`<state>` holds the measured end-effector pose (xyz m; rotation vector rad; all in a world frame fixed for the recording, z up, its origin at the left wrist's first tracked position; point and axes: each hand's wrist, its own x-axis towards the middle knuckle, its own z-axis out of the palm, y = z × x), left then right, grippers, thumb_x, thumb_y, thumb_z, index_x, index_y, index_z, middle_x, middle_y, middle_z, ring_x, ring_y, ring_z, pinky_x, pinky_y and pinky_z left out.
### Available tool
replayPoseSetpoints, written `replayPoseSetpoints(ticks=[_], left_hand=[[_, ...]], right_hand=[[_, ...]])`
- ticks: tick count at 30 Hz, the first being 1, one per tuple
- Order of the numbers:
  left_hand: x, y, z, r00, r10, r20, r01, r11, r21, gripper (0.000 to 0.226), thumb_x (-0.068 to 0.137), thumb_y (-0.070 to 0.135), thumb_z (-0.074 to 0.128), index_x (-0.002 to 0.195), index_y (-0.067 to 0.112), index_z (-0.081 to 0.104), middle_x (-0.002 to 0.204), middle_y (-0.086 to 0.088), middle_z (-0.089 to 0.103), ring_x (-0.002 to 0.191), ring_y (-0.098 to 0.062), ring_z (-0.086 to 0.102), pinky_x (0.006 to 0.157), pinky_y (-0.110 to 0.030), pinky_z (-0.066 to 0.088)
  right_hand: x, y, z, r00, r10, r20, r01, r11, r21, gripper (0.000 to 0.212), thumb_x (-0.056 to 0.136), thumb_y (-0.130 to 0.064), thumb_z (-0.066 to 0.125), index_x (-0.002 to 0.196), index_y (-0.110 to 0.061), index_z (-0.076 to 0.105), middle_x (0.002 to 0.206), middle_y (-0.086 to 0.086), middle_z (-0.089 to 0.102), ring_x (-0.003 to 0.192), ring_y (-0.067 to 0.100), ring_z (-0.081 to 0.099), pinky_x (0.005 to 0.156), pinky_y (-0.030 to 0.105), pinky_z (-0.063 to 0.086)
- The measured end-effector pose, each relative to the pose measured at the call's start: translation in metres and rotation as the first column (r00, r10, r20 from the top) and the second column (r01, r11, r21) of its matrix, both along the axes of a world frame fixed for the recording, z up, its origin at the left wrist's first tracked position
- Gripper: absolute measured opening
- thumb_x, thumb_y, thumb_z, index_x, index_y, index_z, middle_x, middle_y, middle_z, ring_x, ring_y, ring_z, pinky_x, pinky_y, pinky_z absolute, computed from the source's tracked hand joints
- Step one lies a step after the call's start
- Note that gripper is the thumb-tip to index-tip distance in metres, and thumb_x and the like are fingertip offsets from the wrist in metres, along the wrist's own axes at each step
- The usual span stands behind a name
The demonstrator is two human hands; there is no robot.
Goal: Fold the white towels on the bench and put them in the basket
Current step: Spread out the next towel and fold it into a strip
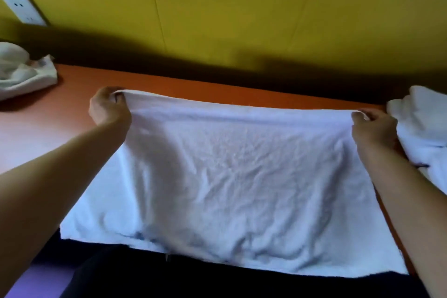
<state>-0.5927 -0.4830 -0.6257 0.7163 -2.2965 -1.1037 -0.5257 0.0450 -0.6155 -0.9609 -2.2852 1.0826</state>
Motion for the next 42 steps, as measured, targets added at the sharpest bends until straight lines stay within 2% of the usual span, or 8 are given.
replayPoseSetpoints(ticks=[8, 11, 15, 22, 26, 33, 37, 42], left_hand=[[-0.044, 0.014, -0.034, 0.997, -0.078, 0.007, 0.078, 0.997, 0.019, 0.05, 0.084, 0.012, 0.064, 0.132, 0.013, 0.049, 0.132, -0.013, 0.045, 0.099, -0.023, 0.049, 0.089, -0.017, 0.035], [-0.046, 0.017, -0.04, 0.966, -0.253, 0.055, 0.257, 0.961, -0.101, 0.061, 0.081, 0.01, 0.066, 0.138, 0.017, 0.046, 0.14, -0.017, 0.036, 0.122, -0.028, 0.046, 0.108, -0.028, 0.033], [-0.042, 0.019, -0.04, 0.987, -0.149, 0.054, 0.158, 0.943, -0.293, 0.038, 0.084, 0.024, 0.068, 0.12, 0.019, 0.057, 0.134, -0.021, 0.044, 0.122, -0.041, 0.044, 0.107, -0.041, 0.032], [-0.064, 0.009, -0.015, 0.991, 0.108, 0.084, -0.104, 0.993, -0.049, 0.042, 0.077, 0.056, 0.066, 0.098, 0.025, 0.047, 0.11, -0.012, 0.065, 0.102, -0.037, 0.061, 0.091, -0.046, 0.05], [-0.076, 0.021, -0.023, 0.976, -0.107, 0.187, 0.134, 0.982, -0.136, 0.033, 0.09, 0.04, 0.065, 0.113, 0.016, 0.067, 0.121, -0.013, 0.069, 0.114, -0.037, 0.062, 0.097, -0.042, 0.047], [-0.045, 0.038, -0.049, 0.871, -0.313, 0.379, 0.471, 0.755, -0.457, 0.055, 0.097, 0.035, 0.052, 0.149, 0.02, 0.043, 0.158, -0.017, 0.034, 0.143, -0.041, 0.031, 0.115, -0.059, 0.022], [-0.001, 0.081, -0.047, 0.813, -0.458, 0.36, 0.582, 0.617, -0.529, 0.06, 0.091, 0.043, 0.045, 0.146, 0.019, 0.047, 0.154, -0.017, 0.039, 0.139, -0.042, 0.035, 0.112, -0.056, 0.027], [0.073, 0.178, -0.044, 0.628, -0.712, 0.314, 0.74, 0.423, -0.523, 0.053, 0.092, 0.044, 0.044, 0.135, 0.019, 0.059, 0.145, -0.013, 0.053, 0.134, -0.039, 0.046, 0.107, -0.048, 0.035]], right_hand=[[-0.036, 0.016, -0.046, 0.993, 0.091, -0.079, -0.091, 0.996, 0.007, 0.055, 0.083, -0.022, 0.063, 0.137, -0.013, 0.054, 0.126, 0.011, 0.062, 0.111, 0.025, 0.06, 0.103, 0.029, 0.043], [-0.032, 0.01, -0.057, 0.973, 0.222, -0.068, -0.21, 0.966, 0.15, 0.06, 0.086, -0.013, 0.061, 0.144, -0.01, 0.045, 0.144, 0.016, 0.048, 0.131, 0.028, 0.047, 0.106, 0.024, 0.033], [-0.011, 0.006, -0.07, 0.909, 0.416, -0.036, -0.344, 0.796, 0.498, 0.038, 0.087, -0.018, 0.058, 0.123, -0.01, 0.056, 0.126, 0.018, 0.055, 0.117, 0.035, 0.053, 0.102, 0.044, 0.043], [-0.003, 0.021, -0.082, 0.889, 0.431, 0.155, -0.438, 0.699, 0.566, 0.028, 0.089, -0.031, 0.052, 0.108, -0.014, 0.062, 0.111, 0.012, 0.065, 0.101, 0.035, 0.06, 0.09, 0.049, 0.049], [-0.001, 0.017, -0.083, 0.903, 0.412, 0.122, -0.406, 0.722, 0.56, 0.03, 0.09, -0.032, 0.05, 0.112, -0.014, 0.061, 0.114, 0.01, 0.064, 0.104, 0.033, 0.058, 0.092, 0.047, 0.048], [-0.025, 0.03, -0.065, 0.839, 0.336, 0.429, -0.543, 0.578, 0.61, 0.049, 0.09, -0.045, 0.041, 0.132, -0.025, 0.056, 0.14, 0.011, 0.055, 0.123, 0.043, 0.05, 0.099, 0.052, 0.045], [-0.051, 0.052, -0.055, 0.73, 0.25, 0.636, -0.641, 0.572, 0.511, 0.056, 0.093, -0.054, 0.032, 0.143, -0.032, 0.042, 0.149, 0.008, 0.047, 0.126, 0.043, 0.048, 0.105, 0.052, 0.039], [-0.046, 0.053, -0.053, 0.72, 0.369, 0.587, -0.648, 0.661, 0.379, 0.06, 0.094, -0.05, 0.035, 0.149, -0.027, 0.04, 0.153, 0.008, 0.043, 0.135, 0.038, 0.043, 0.111, 0.049, 0.031]])
